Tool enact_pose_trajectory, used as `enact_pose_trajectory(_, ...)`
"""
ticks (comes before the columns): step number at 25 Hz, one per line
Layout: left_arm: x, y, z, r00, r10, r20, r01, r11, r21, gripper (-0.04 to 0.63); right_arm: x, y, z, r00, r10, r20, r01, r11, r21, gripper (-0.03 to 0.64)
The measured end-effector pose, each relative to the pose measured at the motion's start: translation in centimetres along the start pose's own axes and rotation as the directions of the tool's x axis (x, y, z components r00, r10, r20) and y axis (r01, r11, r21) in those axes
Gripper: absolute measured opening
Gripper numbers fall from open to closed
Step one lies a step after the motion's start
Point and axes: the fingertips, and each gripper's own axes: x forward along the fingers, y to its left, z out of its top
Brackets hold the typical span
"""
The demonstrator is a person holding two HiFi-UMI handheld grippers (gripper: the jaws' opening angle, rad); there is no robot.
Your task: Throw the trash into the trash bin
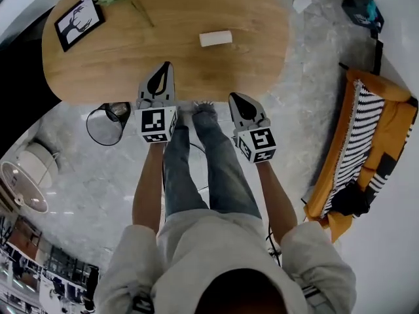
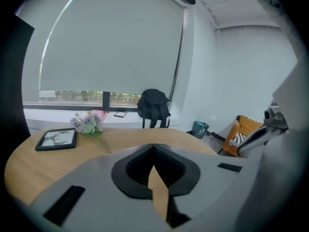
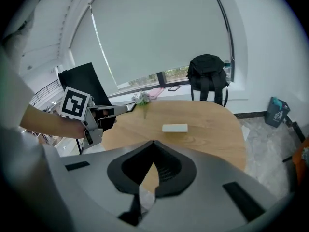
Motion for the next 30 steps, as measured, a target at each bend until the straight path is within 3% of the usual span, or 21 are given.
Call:
enact_pose_trajectory(6,3.6,-3.6,0.2,0.995,-0.084,-0.056,0.089,0.992,0.088,0.018,-1.6,-3.1,-0.8,0.998,-0.057,0.014,0.055,0.996,0.070,0.029)
enact_pose_trajectory(8,4.5,-4.3,-1.1,0.987,-0.084,-0.137,0.110,0.975,0.194,0.018,-1.9,-3.7,-1.1,0.998,-0.063,0.013,0.062,0.995,0.082,0.029)
enact_pose_trajectory(9,5.0,-4.7,-2.1,0.979,-0.081,-0.189,0.132,0.952,0.275,0.018,-2.1,-3.9,-1.3,0.998,-0.065,0.012,0.064,0.994,0.087,0.029)
enact_pose_trajectory(10,5.5,-5.2,-3.0,0.968,-0.080,-0.237,0.166,0.915,0.368,0.018,-2.1,-4.1,-1.5,0.998,-0.066,0.012,0.065,0.994,0.092,0.029)
enact_pose_trajectory(11,6.0,-5.7,-3.8,0.956,-0.078,-0.281,0.206,0.863,0.461,0.018,-2.2,-4.3,-1.7,0.998,-0.067,0.010,0.066,0.993,0.095,0.029)
enact_pose_trajectory(14,7.5,-6.7,-5.9,0.926,-0.056,-0.374,0.307,0.687,0.659,0.018,-2.3,-4.5,-2.1,0.998,-0.068,0.006,0.067,0.993,0.101,0.029)
enact_pose_trajectory(18,8.8,-7.9,-7.5,0.904,-0.026,-0.428,0.382,0.497,0.779,0.018,-2.3,-4.3,-2.4,0.998,-0.058,0.001,0.058,0.993,0.103,0.029)
enact_pose_trajectory(19,9.1,-8.3,-7.8,0.899,-0.025,-0.437,0.398,0.462,0.793,0.018,-2.2,-4.4,-2.4,0.998,-0.057,0.000,0.057,0.993,0.103,0.029)
enact_pose_trajectory(20,9.5,-8.7,-8.2,0.894,-0.025,-0.447,0.410,0.442,0.797,0.020,-2.2,-4.5,-2.4,0.998,-0.057,0.001,0.056,0.993,0.104,0.029)
enact_pose_trajectory(21,9.9,-8.9,-8.6,0.888,-0.022,-0.459,0.421,0.442,0.792,0.028,-2.2,-4.5,-2.3,0.998,-0.057,0.001,0.056,0.993,0.105,0.029)
enact_pose_trajectory(23,10.8,-8.8,-9.4,0.870,-0.011,-0.494,0.440,0.471,0.764,0.252,-2.1,-4.7,-2.2,0.998,-0.058,0.004,0.057,0.993,0.107,0.029)
enact_pose_trajectory(25,11.8,-8.5,-9.7,0.859,0.002,-0.512,0.448,0.480,0.754,0.270,-2.1,-4.8,-2.2,0.998,-0.060,0.004,0.059,0.992,0.110,0.029)
enact_pose_trajectory(30,14.2,-8.1,-9.4,0.868,0.028,-0.495,0.432,0.447,0.783,0.276,-2.7,-5.7,-2.9,0.997,-0.074,-0.007,0.074,0.990,0.122,0.029)
